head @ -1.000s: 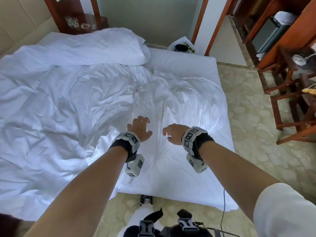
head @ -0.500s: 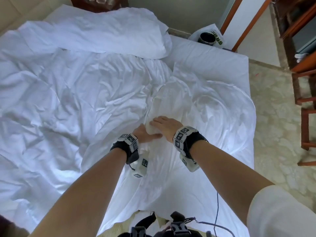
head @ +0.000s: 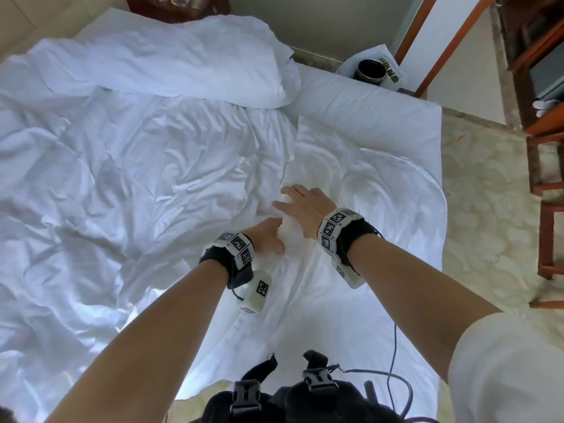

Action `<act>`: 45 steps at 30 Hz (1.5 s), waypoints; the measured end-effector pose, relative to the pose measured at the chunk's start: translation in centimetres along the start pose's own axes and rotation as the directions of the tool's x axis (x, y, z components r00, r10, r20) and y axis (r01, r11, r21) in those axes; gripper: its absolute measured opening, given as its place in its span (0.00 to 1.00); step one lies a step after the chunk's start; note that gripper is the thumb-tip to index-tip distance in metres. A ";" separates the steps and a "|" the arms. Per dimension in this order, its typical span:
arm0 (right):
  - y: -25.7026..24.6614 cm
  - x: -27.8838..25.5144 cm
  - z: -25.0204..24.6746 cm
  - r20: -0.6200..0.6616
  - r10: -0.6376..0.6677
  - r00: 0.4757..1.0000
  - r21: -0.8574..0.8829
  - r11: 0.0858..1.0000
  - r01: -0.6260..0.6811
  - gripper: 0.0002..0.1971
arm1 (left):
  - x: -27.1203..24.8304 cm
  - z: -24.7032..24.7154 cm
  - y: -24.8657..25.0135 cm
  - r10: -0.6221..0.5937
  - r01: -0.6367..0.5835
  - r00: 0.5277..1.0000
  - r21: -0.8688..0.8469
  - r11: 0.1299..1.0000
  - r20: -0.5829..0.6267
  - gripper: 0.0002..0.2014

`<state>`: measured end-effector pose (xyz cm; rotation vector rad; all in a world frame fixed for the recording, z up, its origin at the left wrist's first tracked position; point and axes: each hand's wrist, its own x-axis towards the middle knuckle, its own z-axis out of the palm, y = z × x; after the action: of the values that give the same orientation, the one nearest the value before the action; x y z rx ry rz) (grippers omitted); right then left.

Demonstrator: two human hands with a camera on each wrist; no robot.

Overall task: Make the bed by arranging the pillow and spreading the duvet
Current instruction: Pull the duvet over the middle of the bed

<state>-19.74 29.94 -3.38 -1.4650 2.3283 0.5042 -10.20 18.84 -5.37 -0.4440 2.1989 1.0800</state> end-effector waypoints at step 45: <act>-20.0 -49.5 22.3 0.338 0.403 0.850 0.282 0.819 -0.500 0.09 | -27.9 40.9 -1.6 0.060 -0.091 0.981 0.165 0.982 0.186 0.09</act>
<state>20.84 71.22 -2.26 -0.6202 2.3825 0.3344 27.52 51.03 -6.13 -0.1792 2.1391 0.9204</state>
